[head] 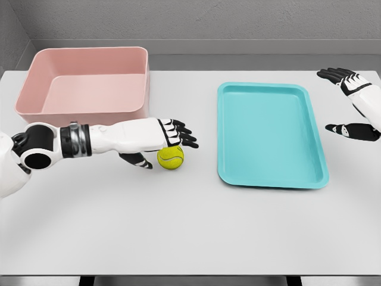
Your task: Put the tennis from the blue tray into the pink basket with both arms
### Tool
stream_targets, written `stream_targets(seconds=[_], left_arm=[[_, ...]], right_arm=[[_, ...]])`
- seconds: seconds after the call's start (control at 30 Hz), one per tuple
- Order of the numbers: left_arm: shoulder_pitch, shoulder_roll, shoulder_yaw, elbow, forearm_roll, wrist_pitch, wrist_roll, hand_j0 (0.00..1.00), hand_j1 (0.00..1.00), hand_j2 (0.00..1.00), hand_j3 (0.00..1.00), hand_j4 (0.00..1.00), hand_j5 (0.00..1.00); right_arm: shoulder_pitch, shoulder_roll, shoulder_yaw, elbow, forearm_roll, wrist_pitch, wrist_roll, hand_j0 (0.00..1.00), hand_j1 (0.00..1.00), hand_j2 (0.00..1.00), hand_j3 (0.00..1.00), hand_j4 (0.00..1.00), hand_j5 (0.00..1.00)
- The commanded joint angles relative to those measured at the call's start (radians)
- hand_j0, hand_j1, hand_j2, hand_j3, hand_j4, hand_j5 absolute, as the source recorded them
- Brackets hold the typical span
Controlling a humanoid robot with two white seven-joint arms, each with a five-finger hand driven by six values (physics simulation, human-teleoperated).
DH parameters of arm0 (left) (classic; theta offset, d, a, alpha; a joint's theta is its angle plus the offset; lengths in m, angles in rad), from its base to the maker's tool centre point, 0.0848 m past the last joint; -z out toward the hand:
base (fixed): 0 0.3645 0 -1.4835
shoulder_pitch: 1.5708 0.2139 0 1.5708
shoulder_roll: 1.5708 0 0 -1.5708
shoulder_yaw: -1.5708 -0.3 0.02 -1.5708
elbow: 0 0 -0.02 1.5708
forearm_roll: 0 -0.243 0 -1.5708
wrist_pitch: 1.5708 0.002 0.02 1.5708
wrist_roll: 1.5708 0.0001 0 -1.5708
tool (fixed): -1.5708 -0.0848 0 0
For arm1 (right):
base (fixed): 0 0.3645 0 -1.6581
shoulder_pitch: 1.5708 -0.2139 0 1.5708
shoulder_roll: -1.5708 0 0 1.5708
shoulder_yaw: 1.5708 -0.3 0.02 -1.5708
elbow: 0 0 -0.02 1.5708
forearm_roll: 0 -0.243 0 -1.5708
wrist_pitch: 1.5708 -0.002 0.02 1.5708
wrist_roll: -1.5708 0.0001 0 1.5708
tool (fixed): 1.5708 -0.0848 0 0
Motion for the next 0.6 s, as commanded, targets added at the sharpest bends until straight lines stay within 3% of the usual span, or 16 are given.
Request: stream_targets(seconds=[0.0, 0.13, 0.57], left_arm=[[-0.002, -0.043, -0.027, 0.074, 0.006, 0.001, 0.000, 1.00, 1.00, 1.00, 1.00, 1.00, 1.00], [-0.026, -0.071, -0.064, 0.118, 0.006, 0.001, 0.000, 1.00, 1.00, 1.00, 1.00, 1.00, 1.00], [-0.035, -0.113, -0.078, 0.170, 0.003, 0.001, -0.001, 1.00, 1.00, 1.00, 1.00, 1.00, 1.00]], right_arm=[[0.000, -0.001, 0.000, -0.002, -0.007, 0.002, -0.001, 1.00, 1.00, 1.00, 1.00, 1.00, 1.00], [0.000, -0.002, 0.000, 0.000, -0.006, 0.002, -0.001, 1.00, 1.00, 1.00, 1.00, 1.00, 1.00], [0.000, -0.002, -0.002, 0.001, -0.006, 0.002, -0.001, 1.00, 1.00, 1.00, 1.00, 1.00, 1.00]])
